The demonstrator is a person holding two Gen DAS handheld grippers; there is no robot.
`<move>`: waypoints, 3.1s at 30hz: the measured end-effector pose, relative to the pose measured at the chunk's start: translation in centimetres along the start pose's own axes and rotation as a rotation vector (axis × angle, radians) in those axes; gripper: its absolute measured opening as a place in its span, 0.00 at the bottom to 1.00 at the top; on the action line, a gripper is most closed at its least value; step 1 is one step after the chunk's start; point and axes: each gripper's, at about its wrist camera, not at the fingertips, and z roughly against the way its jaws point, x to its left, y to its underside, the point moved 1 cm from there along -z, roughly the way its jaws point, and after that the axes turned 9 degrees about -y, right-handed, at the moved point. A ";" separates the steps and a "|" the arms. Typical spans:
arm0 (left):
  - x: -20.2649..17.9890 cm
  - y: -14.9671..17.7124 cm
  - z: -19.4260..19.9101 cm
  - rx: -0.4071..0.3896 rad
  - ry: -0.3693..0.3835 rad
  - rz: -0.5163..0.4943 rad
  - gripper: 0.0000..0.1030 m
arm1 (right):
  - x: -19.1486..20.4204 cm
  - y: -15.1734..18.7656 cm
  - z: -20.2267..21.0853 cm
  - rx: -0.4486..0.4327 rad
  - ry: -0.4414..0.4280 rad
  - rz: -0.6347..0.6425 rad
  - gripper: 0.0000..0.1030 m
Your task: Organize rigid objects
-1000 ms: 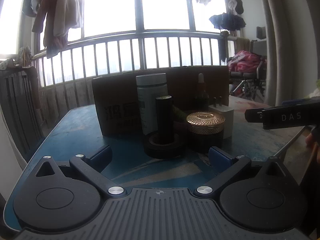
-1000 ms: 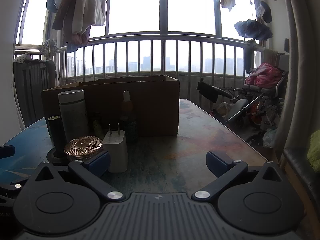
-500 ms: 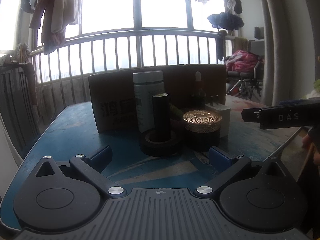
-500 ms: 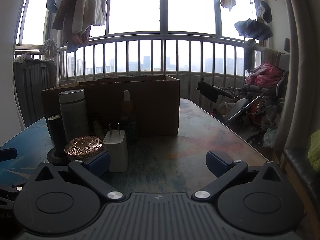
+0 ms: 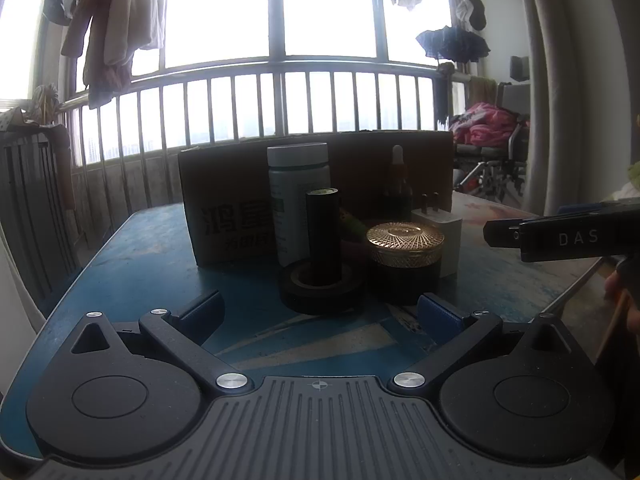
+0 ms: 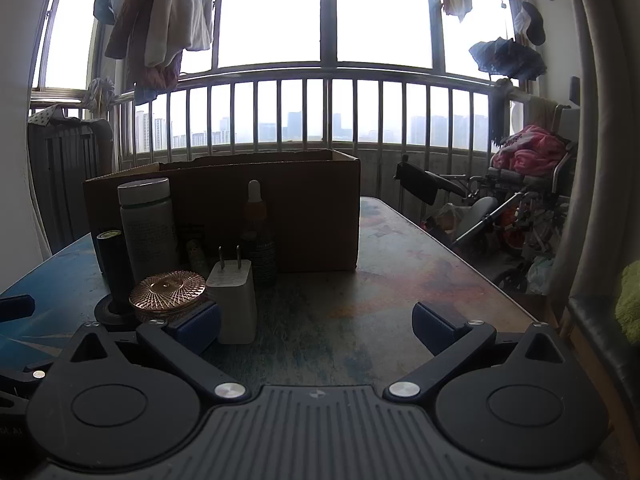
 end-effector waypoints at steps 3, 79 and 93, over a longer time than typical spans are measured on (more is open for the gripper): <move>0.1 0.0 -0.1 0.005 0.005 0.003 1.00 | 0.0 0.0 0.0 0.000 0.000 0.000 1.00; 0.5 -0.6 -1.1 0.043 0.136 0.080 0.90 | -0.1 -0.4 0.1 0.017 -0.143 -0.041 1.00; 2.1 -3.2 -4.9 0.043 0.147 0.142 0.53 | -1.1 -2.7 -1.8 0.013 -0.428 -0.191 0.68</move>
